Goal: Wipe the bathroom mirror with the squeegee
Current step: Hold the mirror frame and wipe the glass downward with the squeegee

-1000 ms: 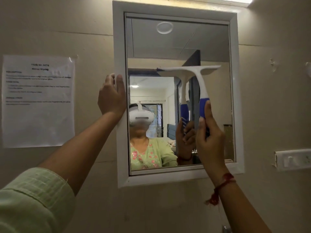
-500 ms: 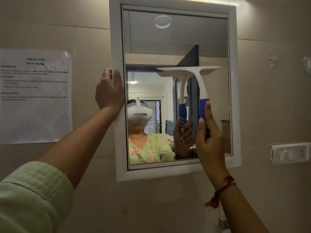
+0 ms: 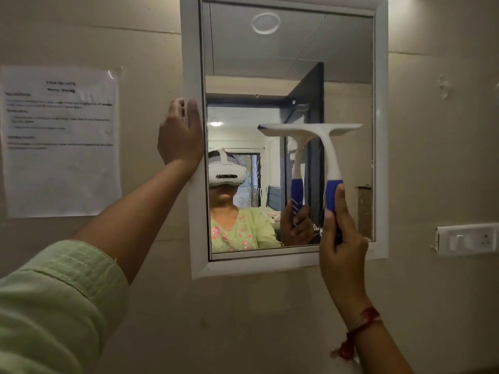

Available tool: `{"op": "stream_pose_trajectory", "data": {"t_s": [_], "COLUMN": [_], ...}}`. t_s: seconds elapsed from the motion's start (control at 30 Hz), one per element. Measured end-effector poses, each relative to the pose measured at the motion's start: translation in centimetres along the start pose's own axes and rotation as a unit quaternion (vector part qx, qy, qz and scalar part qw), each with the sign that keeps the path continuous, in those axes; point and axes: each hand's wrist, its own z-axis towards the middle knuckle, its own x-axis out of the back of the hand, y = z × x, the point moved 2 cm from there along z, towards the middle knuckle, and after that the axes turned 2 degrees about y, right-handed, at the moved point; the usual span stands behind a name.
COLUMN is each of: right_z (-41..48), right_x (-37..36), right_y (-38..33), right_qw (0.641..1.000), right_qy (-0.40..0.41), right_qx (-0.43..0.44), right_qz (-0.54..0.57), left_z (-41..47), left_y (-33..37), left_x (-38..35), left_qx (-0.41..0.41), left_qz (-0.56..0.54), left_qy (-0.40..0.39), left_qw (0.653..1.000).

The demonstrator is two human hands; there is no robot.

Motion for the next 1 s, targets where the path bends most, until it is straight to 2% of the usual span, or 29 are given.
{"op": "stream_pose_trajectory", "data": {"t_s": [0.17,0.4,0.63,0.87,1.0], "right_z": [-6.3,-1.7,-8.2,-4.1,-7.1], "right_x": [1.0,0.6,2.1,2.0,2.3], "right_y": [0.8,0.3,0.8,0.6,0.8], "right_qw": [0.999,1.000,0.999,0.999,0.999], "right_qy": [-0.026,-0.004,-0.038,-0.015,-0.026], "right_qx": [-0.024,-0.021,-0.036,-0.034,-0.033], "right_qz": [-0.002,0.007,-0.006,-0.014,-0.016], "left_z": [0.0,0.0,-0.1,0.0,0.1], "left_y": [-0.1,-0.1,0.0,0.0,0.0], "left_x": [-0.1,-0.2,0.0,0.0,0.0], "left_qx": [-0.005,-0.005,-0.002,0.000,0.006], "left_qz": [-0.002,-0.006,-0.003,-0.002,0.011], "left_qy": [0.003,0.003,0.007,0.002,0.003], "left_qw": [1.000,1.000,1.000,1.000,1.000]}}
